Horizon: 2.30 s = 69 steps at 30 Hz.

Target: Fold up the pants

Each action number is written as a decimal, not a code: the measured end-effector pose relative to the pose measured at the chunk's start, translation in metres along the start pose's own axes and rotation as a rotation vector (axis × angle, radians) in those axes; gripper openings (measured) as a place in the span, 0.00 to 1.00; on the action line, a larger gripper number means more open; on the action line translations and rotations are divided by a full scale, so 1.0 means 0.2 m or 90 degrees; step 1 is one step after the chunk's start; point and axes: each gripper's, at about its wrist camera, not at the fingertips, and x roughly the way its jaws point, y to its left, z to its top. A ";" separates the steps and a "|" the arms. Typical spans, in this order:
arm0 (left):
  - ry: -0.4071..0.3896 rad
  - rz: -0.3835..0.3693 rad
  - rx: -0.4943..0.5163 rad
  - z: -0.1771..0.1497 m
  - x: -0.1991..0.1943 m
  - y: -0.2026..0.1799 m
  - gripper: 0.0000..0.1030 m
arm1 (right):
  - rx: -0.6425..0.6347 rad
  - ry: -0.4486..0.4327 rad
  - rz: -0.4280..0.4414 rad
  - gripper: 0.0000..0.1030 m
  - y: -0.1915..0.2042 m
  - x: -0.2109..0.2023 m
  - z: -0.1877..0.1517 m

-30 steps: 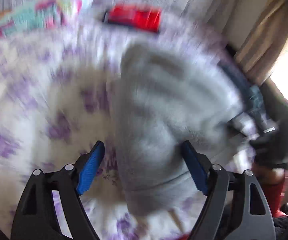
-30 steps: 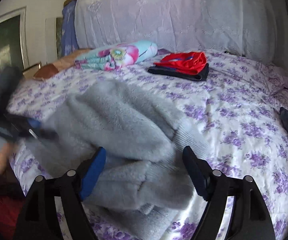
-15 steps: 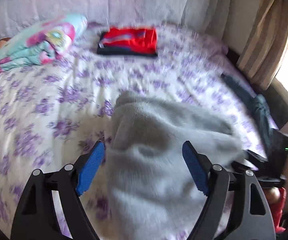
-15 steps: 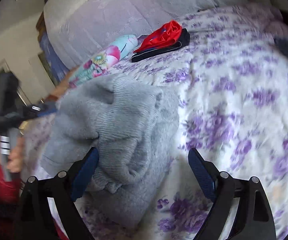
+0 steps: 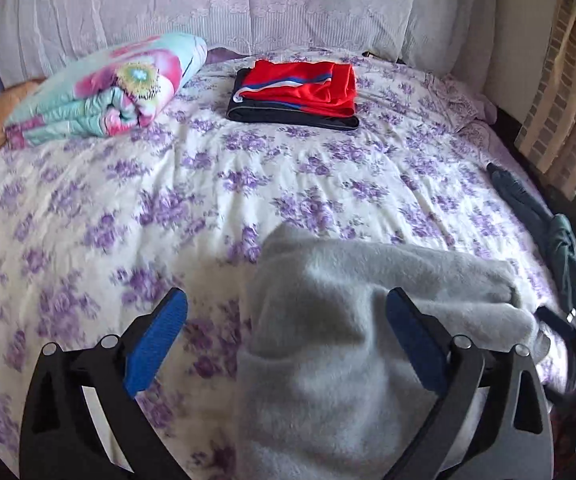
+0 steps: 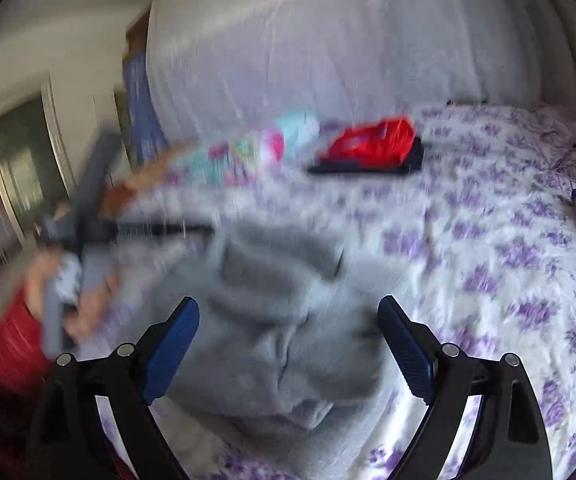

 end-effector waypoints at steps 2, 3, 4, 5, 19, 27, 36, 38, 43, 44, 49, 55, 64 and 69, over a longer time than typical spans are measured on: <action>0.050 0.030 0.035 0.00 0.17 -0.01 0.96 | -0.051 0.026 -0.053 0.97 0.04 0.11 -0.10; 0.076 0.029 0.042 -0.02 0.24 0.00 0.96 | 0.019 0.049 0.005 0.97 -0.02 0.14 -0.12; 0.081 0.023 0.030 -0.05 0.28 0.02 0.96 | 0.069 0.050 0.036 0.97 -0.08 0.13 -0.13; 0.064 0.006 -0.002 -0.07 0.26 0.05 0.96 | 0.098 0.047 0.059 0.97 -0.12 0.12 -0.12; -0.034 -0.014 0.025 -0.26 -0.04 0.08 0.95 | 0.307 0.053 0.121 0.97 -0.38 0.06 -0.12; -0.025 -0.075 -0.031 -0.33 -0.01 0.15 0.95 | 0.328 0.063 0.140 0.97 -0.38 0.11 -0.14; -0.038 -0.061 -0.040 -0.37 -0.02 0.14 0.95 | 0.322 0.086 0.157 0.97 -0.40 0.21 -0.10; -0.038 -0.066 -0.044 -0.38 -0.02 0.14 0.95 | 0.326 0.082 0.172 0.97 -0.41 0.22 -0.11; -0.042 -0.063 -0.046 -0.40 -0.03 0.14 0.95 | 0.294 0.046 0.178 0.97 -0.40 0.19 -0.16; -0.044 -0.059 -0.045 -0.40 -0.03 0.13 0.95 | 0.293 0.044 0.178 0.97 -0.40 0.19 -0.16; -0.057 -0.033 -0.026 -0.43 -0.05 0.10 0.95 | 0.279 0.047 0.178 0.97 -0.39 0.19 -0.17; -0.007 -0.127 -0.085 -0.47 -0.03 0.20 0.95 | 0.273 0.048 0.183 0.97 -0.38 0.18 -0.18; 0.049 -0.257 -0.078 -0.49 0.02 0.24 0.95 | 0.271 0.073 0.194 0.97 -0.38 0.18 -0.18; 0.061 -0.271 -0.036 -0.38 0.03 0.14 0.53 | 0.253 0.047 0.162 0.70 -0.30 0.16 -0.13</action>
